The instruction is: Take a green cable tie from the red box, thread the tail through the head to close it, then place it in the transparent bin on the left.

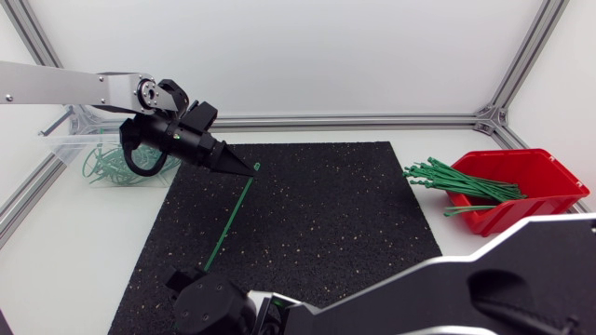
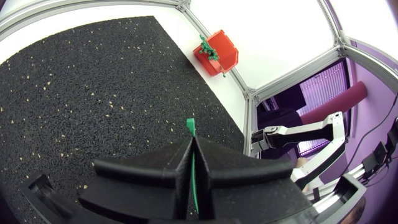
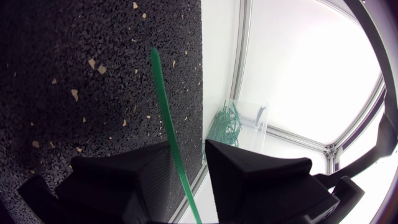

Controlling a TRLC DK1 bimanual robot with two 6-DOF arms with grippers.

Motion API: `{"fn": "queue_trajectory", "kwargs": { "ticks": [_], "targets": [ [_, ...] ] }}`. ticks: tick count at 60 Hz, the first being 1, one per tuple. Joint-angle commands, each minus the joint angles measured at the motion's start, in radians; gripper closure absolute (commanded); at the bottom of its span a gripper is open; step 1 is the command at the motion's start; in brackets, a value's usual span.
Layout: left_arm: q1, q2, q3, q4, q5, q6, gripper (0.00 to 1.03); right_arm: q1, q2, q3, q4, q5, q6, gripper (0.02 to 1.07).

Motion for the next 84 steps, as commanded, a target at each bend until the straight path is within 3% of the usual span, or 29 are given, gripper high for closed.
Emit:
{"fn": "queue_trajectory", "kwargs": {
  "ticks": [1,15,39,50,61,70,84],
  "targets": [
    [-0.004,-0.007,-0.020,-0.016,0.008,0.019,1.00,-0.007,-0.017,-0.038,0.011,0.012,0.013,0.60],
    [-0.001,-0.025,-0.020,-0.018,0.008,0.013,1.00,-0.064,-0.058,-0.107,0.026,0.015,0.018,0.47],
    [-0.029,-0.028,-0.031,-0.018,0.008,0.003,1.00,-0.184,-0.075,-0.116,0.100,-0.034,-0.023,0.47],
    [-0.021,-0.004,-0.013,-0.019,0.026,0.000,1.00,-0.181,-0.057,-0.140,0.175,-0.048,-0.054,0.70],
    [0.005,0.024,0.016,-0.033,0.101,0.036,1.00,-0.153,-0.045,-0.153,0.206,-0.053,-0.062,0.76],
    [0.012,0.030,0.033,-0.041,0.114,0.042,1.00,-0.138,-0.037,-0.156,0.220,-0.063,-0.062,0.97],
    [0.020,0.041,0.038,-0.044,0.118,0.048,1.00,-0.110,-0.037,-0.177,0.246,-0.065,-0.062,0.98]
  ]
}}
